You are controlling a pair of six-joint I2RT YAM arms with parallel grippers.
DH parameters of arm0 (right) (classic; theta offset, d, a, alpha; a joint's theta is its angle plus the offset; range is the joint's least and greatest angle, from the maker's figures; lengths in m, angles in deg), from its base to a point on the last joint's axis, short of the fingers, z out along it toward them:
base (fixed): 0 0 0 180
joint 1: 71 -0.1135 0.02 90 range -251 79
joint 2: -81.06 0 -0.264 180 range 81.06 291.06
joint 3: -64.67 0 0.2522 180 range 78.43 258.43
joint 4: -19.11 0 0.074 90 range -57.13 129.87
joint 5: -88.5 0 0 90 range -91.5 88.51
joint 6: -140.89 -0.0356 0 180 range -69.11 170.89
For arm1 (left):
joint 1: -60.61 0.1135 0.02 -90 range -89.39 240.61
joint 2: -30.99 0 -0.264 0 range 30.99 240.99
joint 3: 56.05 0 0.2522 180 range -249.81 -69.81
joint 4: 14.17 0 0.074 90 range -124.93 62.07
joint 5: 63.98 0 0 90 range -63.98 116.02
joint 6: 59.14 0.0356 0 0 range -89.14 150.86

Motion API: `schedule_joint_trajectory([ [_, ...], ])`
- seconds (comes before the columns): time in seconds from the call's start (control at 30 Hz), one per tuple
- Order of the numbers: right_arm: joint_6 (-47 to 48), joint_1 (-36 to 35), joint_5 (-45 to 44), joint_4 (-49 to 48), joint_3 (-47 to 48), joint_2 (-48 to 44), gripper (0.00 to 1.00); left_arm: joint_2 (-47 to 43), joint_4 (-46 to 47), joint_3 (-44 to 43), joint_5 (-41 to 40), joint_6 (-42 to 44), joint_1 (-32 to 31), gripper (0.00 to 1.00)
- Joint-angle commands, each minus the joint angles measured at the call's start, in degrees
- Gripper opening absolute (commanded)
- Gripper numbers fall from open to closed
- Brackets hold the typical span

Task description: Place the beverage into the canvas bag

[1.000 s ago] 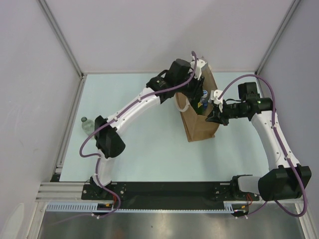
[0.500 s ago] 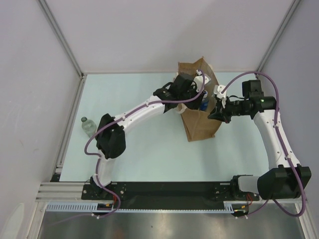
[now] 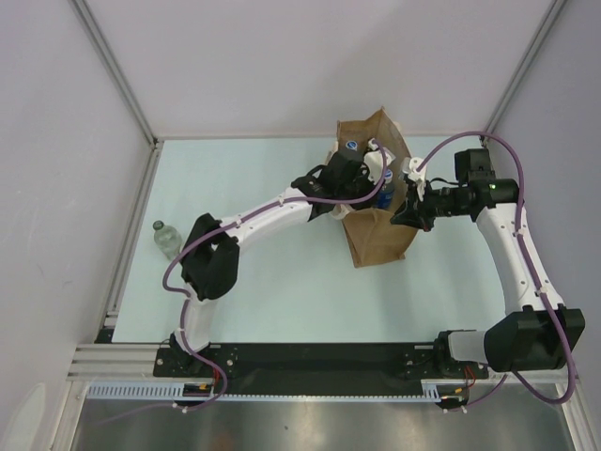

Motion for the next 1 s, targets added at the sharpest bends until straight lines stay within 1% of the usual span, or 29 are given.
schedule_joint_trajectory([
  [0.0,-1.0,0.4,6.8,-1.1,4.6,-1.9,0.00,-6.0,3.3,-0.6,-4.7,0.2,-0.2,0.42],
  [0.03,-1.0,0.4,6.7,-1.1,4.6,-1.7,0.00,-7.4,3.3,-0.7,-5.5,-0.2,-0.2,0.46],
  [0.07,-1.0,0.3,6.7,-1.0,4.7,-1.7,0.00,-8.1,3.4,-0.8,-6.0,-0.5,-0.2,0.54],
  [0.13,-0.9,0.4,6.4,-1.1,4.7,-1.4,0.00,-9.9,3.5,-1.4,-8.1,-1.3,-0.1,0.59],
  [0.17,-0.8,0.3,6.5,-1.0,4.7,-1.4,0.00,-10.6,3.5,-1.5,-8.4,-1.6,0.0,0.64],
  [0.23,-0.6,0.4,6.3,-0.9,4.7,-1.1,0.00,-11.7,3.3,-1.9,-9.4,-1.9,0.3,0.67],
  [0.27,-0.5,0.4,6.3,-0.7,4.8,-1.0,0.00,-13.0,3.0,-2.1,-9.8,-2.1,0.3,0.71],
  [0.33,0.0,0.4,6.1,-0.5,4.7,-0.8,0.00,-14.3,2.5,-2.7,-11.5,-2.5,0.4,0.74],
  [0.37,0.4,0.4,6.0,-0.2,4.7,-0.8,0.00,-15.9,2.1,-2.8,-12.4,-2.9,0.7,0.81],
  [0.4,0.6,0.2,5.9,0.1,4.8,-0.8,0.00,-16.9,1.8,-2.6,-13.5,-3.2,0.7,0.85],
  [0.43,1.1,0.2,5.8,0.2,4.4,-0.8,0.00,-17.8,1.5,-2.3,-16.4,-3.4,0.8,0.89],
  [0.47,2.1,0.1,5.7,0.8,4.3,-0.7,0.00,-18.6,0.4,-2.2,-17.7,-4.2,1.0,0.98],
  [0.5,2.6,-0.4,5.1,0.9,4.2,-0.7,0.02,-20.6,-0.5,-1.7,-19.0,-4.2,1.3,1.00],
  [0.57,3.6,-1.0,4.4,1.2,3.2,-0.8,0.06,-22.8,-3.6,-1.1,-20.8,-7.9,2.5,1.00],
  [0.6,4.0,-1.3,3.6,1.2,2.9,-0.7,0.08,-25.2,-4.8,-0.2,-20.9,-9.1,3.2,1.00],
  [0.63,4.2,-2.3,2.8,1.0,2.3,-0.6,0.13,-26.7,-5.9,0.6,-20.9,-10.5,3.9,1.00],
  [0.67,4.2,-2.9,2.0,0.8,1.5,-0.6,0.15,-28.2,-7.6,1.6,-20.5,-13.4,4.6,1.00],
  [0.7,4.7,-3.3,0.7,0.7,1.0,-0.6,0.16,-29.9,-8.4,4.1,-20.3,-15.1,6.2,1.00],
  [0.73,5.0,-4.2,0.2,0.8,0.5,-0.6,0.18,-33.6,-9.1,5.7,-20.2,-16.8,7.2,1.00],
  [0.77,5.3,-4.6,-0.3,0.6,0.1,-0.7,0.18,-35.5,-10.6,7.1,-20.2,-20.4,8.2,1.00],
  [0.8,5.8,-4.9,-0.9,0.5,-0.7,-1.0,0.19,-37.7,-11.2,10.6,-19.7,-22.0,10.3,1.00],
  [0.83,5.9,-5.5,-1.1,0.4,-1.0,-1.0,0.22,-41.5,-12.0,12.4,-19.1,-23.5,11.5,1.00],
  [0.87,6.0,-5.7,-1.4,0.4,-1.3,-1.1,0.26,-43.9,-12.4,16.1,-18.4,-26.1,13.9,1.00],
  [0.9,6.1,-5.9,-1.4,0.4,-1.5,-1.1,0.31,-46.0,-12.7,17.9,-18.1,-27.2,15.0,1.00],
  [0.93,6.0,-6.0,-1.4,0.2,-1.7,-1.2,0.41,-47.9,-13.5,19.5,-18.3,-28.3,16.1,1.00],
  [0.97,5.9,-6.2,-1.3,0.2,-1.8,-1.2,0.46,-51.9,-14.2,22.4,-18.9,-30.6,17.9,1.00],
])
